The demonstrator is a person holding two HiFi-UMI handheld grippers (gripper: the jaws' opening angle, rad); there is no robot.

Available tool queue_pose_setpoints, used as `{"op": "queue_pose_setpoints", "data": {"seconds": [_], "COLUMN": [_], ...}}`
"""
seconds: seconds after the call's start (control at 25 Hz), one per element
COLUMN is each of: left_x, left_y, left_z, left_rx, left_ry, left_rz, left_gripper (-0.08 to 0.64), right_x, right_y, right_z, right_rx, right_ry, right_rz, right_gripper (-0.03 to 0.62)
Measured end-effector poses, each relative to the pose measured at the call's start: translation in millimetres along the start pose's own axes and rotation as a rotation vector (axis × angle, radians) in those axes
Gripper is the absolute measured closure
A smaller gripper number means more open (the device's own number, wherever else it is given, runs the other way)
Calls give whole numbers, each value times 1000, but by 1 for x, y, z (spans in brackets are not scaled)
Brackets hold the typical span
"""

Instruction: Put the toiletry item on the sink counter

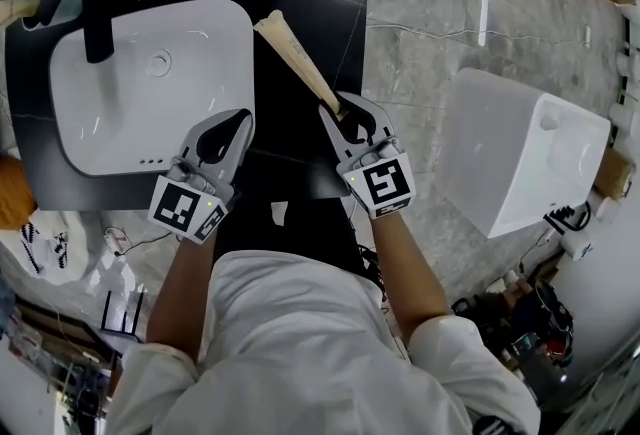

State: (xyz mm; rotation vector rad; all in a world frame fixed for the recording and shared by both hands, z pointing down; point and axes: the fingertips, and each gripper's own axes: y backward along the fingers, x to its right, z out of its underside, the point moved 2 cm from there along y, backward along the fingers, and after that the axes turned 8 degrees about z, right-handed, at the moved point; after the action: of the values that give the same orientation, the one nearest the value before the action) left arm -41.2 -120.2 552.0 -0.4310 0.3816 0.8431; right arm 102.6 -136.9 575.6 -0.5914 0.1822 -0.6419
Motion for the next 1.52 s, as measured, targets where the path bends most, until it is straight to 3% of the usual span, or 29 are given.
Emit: {"op": "queue_pose_setpoints", "data": {"seconds": [0.6,0.96,1.28,1.52], "left_x": [6,10,33,72], "left_y": [9,25,42,54], "left_z": [6,-10,-79,-139], "left_rx": [-10,17,111,183], "left_ry": [-8,-18,-91,-198], "left_rz": [18,13,21,45], "left_gripper": [544,544,544,543], "right_x": [-5,-5,6,12], "right_y": [-8,2,61,135], "right_z": [11,-1,-79,-160], "right_rx": [-79,-53,131,354], "right_ry": [96,46,37,40], "right_rz": [50,41,121,106], "right_gripper": [506,447,452,550]}}
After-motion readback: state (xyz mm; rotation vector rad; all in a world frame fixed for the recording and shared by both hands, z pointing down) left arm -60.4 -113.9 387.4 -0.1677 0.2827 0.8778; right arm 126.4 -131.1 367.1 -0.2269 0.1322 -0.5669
